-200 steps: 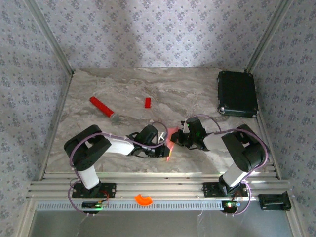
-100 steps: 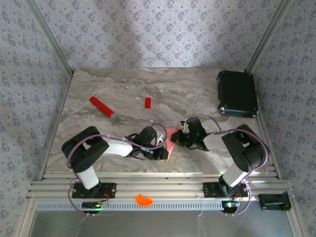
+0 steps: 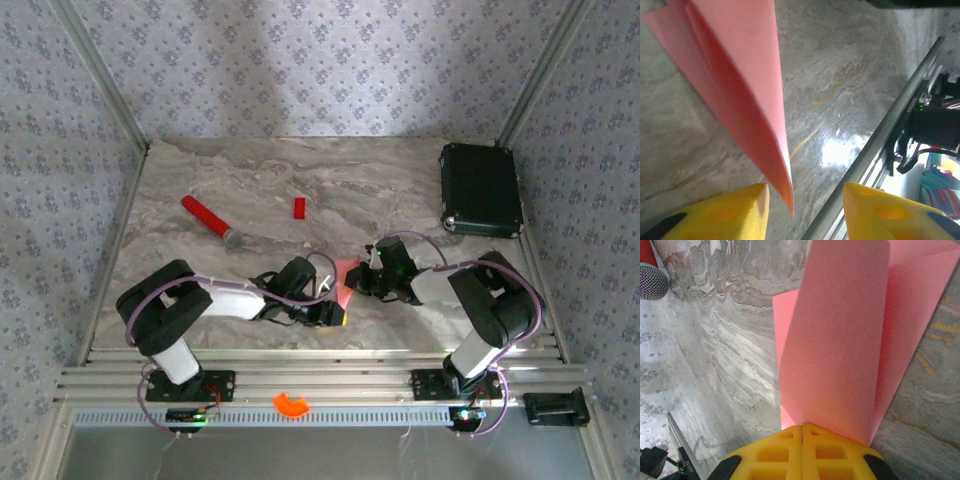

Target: Fold a paper plane with a square sheet of paper (pick it up from the middle)

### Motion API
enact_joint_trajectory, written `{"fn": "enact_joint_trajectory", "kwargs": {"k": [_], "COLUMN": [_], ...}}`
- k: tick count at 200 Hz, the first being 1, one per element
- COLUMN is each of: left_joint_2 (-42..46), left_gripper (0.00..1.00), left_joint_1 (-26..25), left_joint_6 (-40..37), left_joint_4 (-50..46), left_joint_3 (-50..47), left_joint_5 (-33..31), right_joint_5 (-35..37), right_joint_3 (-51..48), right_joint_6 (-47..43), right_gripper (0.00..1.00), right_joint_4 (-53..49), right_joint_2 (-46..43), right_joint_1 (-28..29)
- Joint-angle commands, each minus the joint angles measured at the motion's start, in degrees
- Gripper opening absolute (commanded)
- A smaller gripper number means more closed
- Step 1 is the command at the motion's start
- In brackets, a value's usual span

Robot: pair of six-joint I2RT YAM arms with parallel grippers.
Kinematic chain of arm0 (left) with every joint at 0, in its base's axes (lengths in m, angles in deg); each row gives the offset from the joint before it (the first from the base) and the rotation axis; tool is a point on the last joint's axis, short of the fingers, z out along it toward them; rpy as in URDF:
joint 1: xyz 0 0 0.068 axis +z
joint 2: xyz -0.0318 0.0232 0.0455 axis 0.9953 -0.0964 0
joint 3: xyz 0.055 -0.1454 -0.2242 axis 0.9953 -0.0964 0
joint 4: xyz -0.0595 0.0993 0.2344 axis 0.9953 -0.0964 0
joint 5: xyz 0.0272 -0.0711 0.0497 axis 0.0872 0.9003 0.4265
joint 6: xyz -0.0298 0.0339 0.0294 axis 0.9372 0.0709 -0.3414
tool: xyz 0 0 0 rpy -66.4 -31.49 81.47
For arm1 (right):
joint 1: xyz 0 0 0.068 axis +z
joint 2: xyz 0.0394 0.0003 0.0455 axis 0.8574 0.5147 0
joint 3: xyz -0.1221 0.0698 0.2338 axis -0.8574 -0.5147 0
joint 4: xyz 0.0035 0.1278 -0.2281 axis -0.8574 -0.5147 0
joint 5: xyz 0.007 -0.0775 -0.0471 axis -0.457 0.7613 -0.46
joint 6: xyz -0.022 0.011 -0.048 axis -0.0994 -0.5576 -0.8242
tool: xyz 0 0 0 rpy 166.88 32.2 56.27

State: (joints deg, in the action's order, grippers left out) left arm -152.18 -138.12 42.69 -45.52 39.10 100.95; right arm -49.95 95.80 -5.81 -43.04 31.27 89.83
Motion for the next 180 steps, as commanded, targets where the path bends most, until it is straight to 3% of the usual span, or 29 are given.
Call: {"fn": "enact_joint_trajectory", "kwargs": {"k": [1, 9, 32, 45, 107, 180], "left_joint_2": [4.89, 6.64, 10.12, 10.18, -1.31, -8.69], "left_gripper": [0.47, 0.45, 0.12, 0.0, 0.0, 0.0], "left_joint_1": [0.57, 1.06, 2.22, 2.15, -0.59, -0.58], "left_joint_6": [-0.32, -0.1, 1.75, 1.9, -1.08, 1.06], "left_joint_4": [-7.63, -8.27, -5.29, -3.91, -4.35, 0.3], "left_joint_3": [-1.29, -1.21, -0.98, 0.51, 11.16, 7.18], "left_joint_5": [-4.92, -6.67, -8.32, -7.94, -2.52, -1.31], "right_joint_5": [4.11, 4.02, 3.93, 3.89, 4.01, 4.03], "right_joint_3": [-1.19, -1.28, -1.37, -1.13, -0.07, 0.33], "right_joint_6": [-0.15, -0.11, -0.05, 0.01, 0.25, 0.47], "right_gripper": [0.07, 0.07, 0.07, 0.06, 0.07, 0.07], "right_joint_4": [-7.07, -6.89, -6.65, -6.78, -7.23, -7.22], "right_joint_2": [3.78, 3.79, 3.73, 3.79, 4.21, 4.99], "right_joint_1": [1.18, 1.18, 1.16, 1.18, 1.5, 1.97]}}
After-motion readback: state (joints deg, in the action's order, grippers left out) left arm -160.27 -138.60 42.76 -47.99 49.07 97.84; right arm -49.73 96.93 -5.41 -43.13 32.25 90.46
